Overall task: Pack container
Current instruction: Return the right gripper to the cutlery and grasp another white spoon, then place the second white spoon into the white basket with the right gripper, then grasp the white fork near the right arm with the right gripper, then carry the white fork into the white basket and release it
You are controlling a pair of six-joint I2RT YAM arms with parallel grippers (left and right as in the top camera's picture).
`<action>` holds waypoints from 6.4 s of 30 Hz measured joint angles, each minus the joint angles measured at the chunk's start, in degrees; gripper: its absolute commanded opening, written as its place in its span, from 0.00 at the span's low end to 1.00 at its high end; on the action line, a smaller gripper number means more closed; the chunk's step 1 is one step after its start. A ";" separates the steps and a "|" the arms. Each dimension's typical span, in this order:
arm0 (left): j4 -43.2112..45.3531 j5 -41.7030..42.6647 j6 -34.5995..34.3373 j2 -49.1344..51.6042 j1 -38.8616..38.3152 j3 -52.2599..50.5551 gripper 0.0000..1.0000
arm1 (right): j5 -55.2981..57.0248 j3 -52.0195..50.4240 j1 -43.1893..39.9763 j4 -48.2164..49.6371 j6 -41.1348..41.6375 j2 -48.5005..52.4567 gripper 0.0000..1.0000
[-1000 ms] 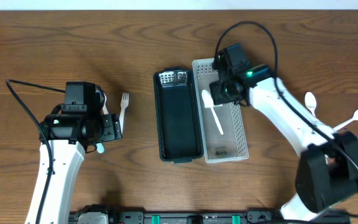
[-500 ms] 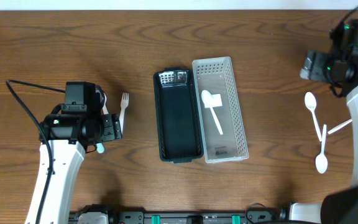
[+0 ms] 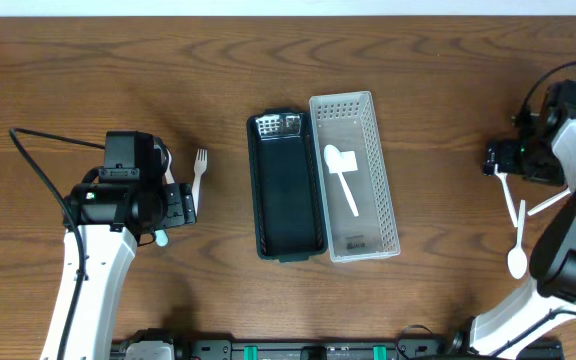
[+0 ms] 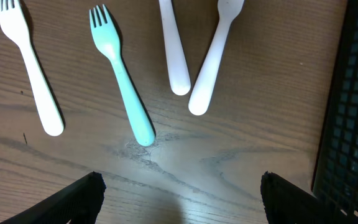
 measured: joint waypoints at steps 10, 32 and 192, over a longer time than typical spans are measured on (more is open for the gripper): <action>0.00 0.00 0.00 0.00 0.02 0.00 0.83 | -1.97 0.07 -0.02 0.50 -1.25 4.87 0.81; 0.04 0.00 0.00 0.00 0.02 0.00 0.83 | -3.26 0.09 -0.07 0.63 1.64 4.87 0.01; 1.33 -0.04 0.00 0.00 0.00 0.04 0.84 | -8.85 -9.25 19.47 5.97 22.14 -26.25 0.01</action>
